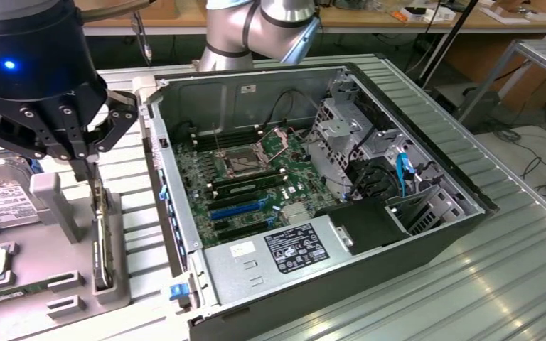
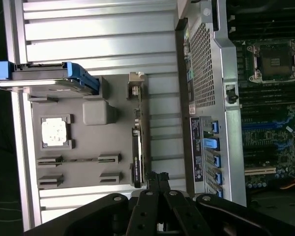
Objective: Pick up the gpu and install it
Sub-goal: 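Reach for the gpu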
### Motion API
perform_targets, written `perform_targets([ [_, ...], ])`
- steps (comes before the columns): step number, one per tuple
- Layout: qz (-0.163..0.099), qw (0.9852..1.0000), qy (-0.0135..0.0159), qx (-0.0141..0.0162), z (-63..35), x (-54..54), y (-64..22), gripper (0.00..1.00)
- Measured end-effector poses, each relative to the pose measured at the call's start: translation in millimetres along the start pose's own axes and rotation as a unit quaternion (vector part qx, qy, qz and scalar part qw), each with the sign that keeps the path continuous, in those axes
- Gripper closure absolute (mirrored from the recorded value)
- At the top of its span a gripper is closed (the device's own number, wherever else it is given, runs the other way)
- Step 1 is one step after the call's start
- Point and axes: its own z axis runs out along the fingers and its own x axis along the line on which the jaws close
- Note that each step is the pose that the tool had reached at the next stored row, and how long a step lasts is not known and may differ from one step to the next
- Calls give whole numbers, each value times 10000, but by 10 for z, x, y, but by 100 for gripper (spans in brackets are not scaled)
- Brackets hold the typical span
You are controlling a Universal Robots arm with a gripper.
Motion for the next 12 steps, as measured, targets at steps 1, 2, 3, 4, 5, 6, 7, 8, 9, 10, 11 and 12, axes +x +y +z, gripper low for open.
perform_targets([
  [1, 0, 10000, 0, 0, 0, 20, -2, 89],
  [2, 0, 10000, 0, 0, -1, 41, -3, 89],
  [3, 0, 10000, 0, 0, -1, 59, -5, 89],
  [4, 1, 10000, 0, 0, -2, 77, -6, 89],
  [5, 1, 10000, 0, 0, -3, 100, -7, 89],
  [6, 1, 10000, 0, 0, -3, 117, -9, 89],
  [7, 1, 10000, 0, 0, -3, 127, -10, 89],
  [8, 1, 10000, 0, 0, -4, 139, -10, 89],
  [9, 1, 10000, 0, 0, -4, 147, -11, 89],
  [10, 1, 10000, 0, -1, -4, 155, -12, 89],
  [11, 1, 10000, 0, -1, -4, 155, -12, 89],
  [12, 1, 10000, -1, -1, -3, 155, -12, 89],
])
